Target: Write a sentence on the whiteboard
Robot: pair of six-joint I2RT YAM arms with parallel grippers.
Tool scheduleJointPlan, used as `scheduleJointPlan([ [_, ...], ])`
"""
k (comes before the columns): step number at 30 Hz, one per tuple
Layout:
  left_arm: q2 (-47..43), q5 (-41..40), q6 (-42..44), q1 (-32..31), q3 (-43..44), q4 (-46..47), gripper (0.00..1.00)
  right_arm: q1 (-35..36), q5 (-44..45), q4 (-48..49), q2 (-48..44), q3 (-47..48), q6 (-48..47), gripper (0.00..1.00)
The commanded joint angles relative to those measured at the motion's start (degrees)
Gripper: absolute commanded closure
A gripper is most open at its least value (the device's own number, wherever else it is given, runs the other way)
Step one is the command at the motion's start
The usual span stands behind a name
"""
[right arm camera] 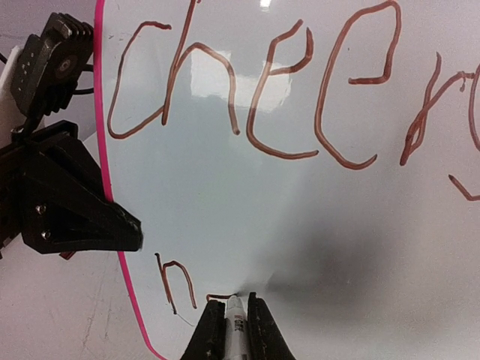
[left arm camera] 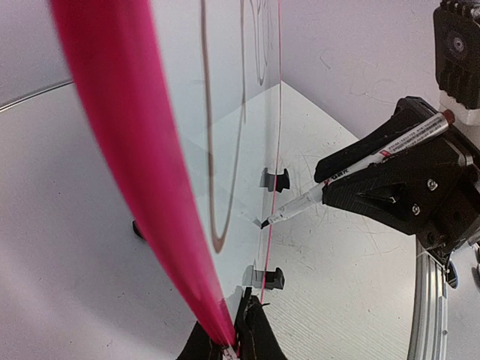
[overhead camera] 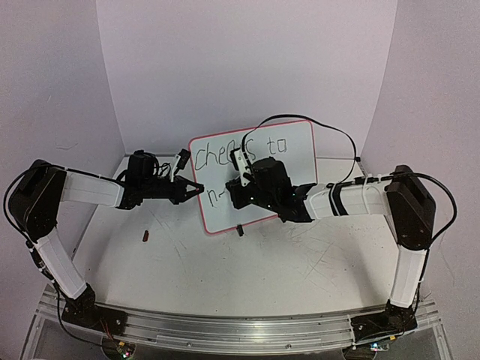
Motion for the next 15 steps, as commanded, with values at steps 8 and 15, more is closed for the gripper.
scheduleJointPlan([
  [8, -0.1, -6.8, 5.4, 0.8, 1.9, 0.4, 1.00, -1.1, 1.9, 4.0, -1.0, 1.7, -1.4, 1.00],
  [15, -0.1, -6.8, 5.4, 0.9, 1.9, 0.3, 1.00, -0.8, -0.5, 3.8, 0.1, 2.2, -1.1, 1.00],
])
